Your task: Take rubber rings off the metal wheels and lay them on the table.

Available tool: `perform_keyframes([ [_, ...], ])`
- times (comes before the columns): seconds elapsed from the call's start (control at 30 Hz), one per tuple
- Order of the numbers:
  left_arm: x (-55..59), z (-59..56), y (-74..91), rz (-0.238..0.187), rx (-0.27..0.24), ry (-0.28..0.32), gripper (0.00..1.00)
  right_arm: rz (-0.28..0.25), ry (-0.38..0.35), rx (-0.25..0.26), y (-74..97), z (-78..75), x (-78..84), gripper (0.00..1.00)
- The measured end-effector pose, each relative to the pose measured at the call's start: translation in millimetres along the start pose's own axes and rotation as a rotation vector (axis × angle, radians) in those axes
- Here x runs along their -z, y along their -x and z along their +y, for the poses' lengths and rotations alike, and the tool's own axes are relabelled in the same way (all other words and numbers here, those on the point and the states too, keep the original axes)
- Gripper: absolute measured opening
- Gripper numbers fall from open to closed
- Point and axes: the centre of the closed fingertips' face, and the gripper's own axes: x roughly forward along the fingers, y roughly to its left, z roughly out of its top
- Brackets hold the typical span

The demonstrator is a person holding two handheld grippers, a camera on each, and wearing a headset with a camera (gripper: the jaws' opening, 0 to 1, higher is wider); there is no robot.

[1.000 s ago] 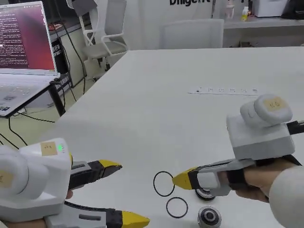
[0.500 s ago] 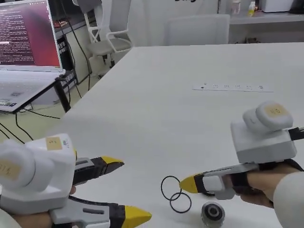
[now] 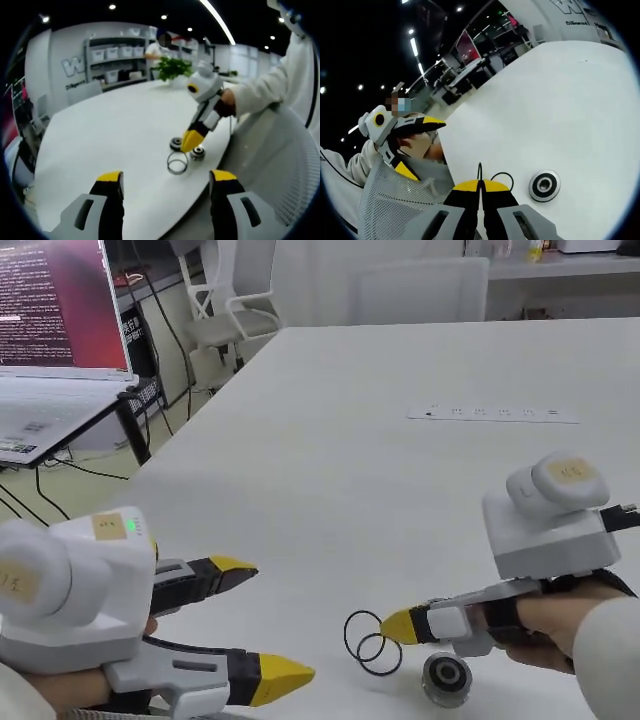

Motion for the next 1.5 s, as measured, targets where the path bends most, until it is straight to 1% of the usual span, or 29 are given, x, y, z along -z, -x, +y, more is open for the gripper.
perform_keyframes([
  [0.13, -0.6, -1.3, -0.4, -0.002, 0.007, 0.002, 0.71, 0.019, -0.007, 0.01, -0.3, -3.0, 3.9, 0.0],
  [0.27, -1.9, -3.8, -1.4, -0.007, 0.025, 0.001, 0.75, 0.024, -0.015, 0.022, 0.1, -5.1, 6.3, 0.0],
  [0.43, -1.1, -6.0, -2.5, -0.002, 0.043, -0.001, 0.76, 0.031, -0.027, 0.031, 0.2, -10.0, 8.0, 0.0],
  [0.77, 0.4, -4.1, -2.4, 0.003, 0.04, 0.001, 0.75, 0.05, -0.031, 0.044, -1.4, -14.3, 12.3, 0.0],
  [0.97, 0.9, -4.1, -2.3, 0.004, 0.04, 0.003, 0.74, 0.052, -0.027, 0.053, -1.7, -16.9, 12.3, 0.0],
  [1.23, 1.4, -3.6, -2.1, 0.007, 0.038, 0.001, 0.74, 0.042, -0.036, 0.036, -1.0, -14.4, 9.3, 0.0],
  [1.5, 0.5, -5.2, -2.4, 0.002, 0.046, 0.003, 0.74, 0.052, -0.029, 0.061, -2.3, -20.4, 11.8, 0.0],
])
